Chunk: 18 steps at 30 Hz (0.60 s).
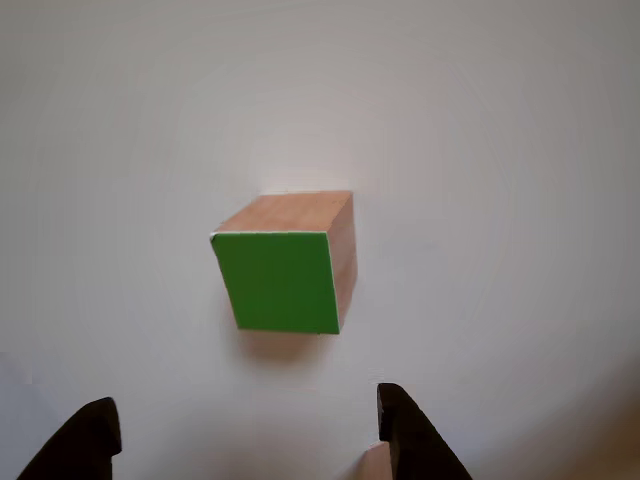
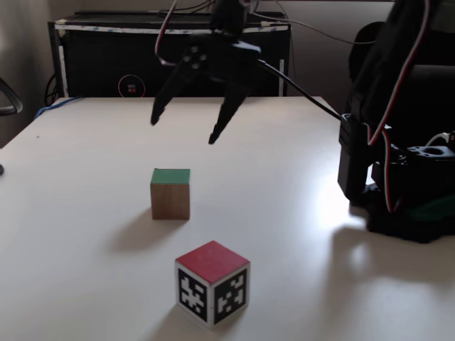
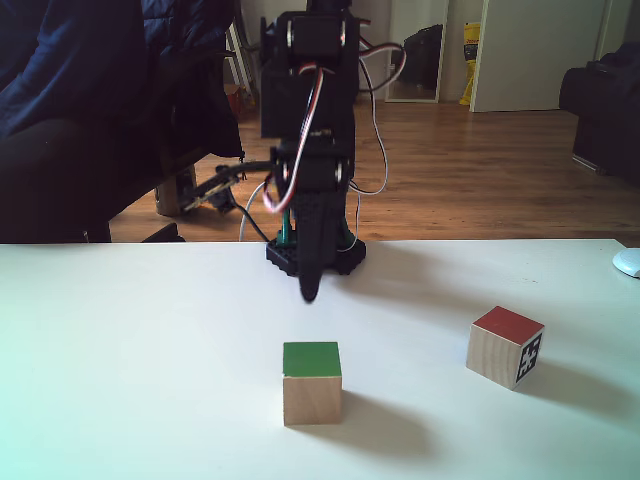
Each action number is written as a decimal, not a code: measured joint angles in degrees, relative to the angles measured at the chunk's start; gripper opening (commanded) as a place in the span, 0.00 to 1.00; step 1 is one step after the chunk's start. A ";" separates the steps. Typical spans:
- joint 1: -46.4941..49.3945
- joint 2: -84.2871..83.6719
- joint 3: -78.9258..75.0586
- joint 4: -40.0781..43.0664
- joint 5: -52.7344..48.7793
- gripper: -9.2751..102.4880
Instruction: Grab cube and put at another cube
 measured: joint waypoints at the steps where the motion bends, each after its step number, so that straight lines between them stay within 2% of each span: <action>1: -0.26 -2.02 -1.23 0.62 0.44 0.45; 18: 0.00 -19.86 -9.23 1.14 2.99 0.46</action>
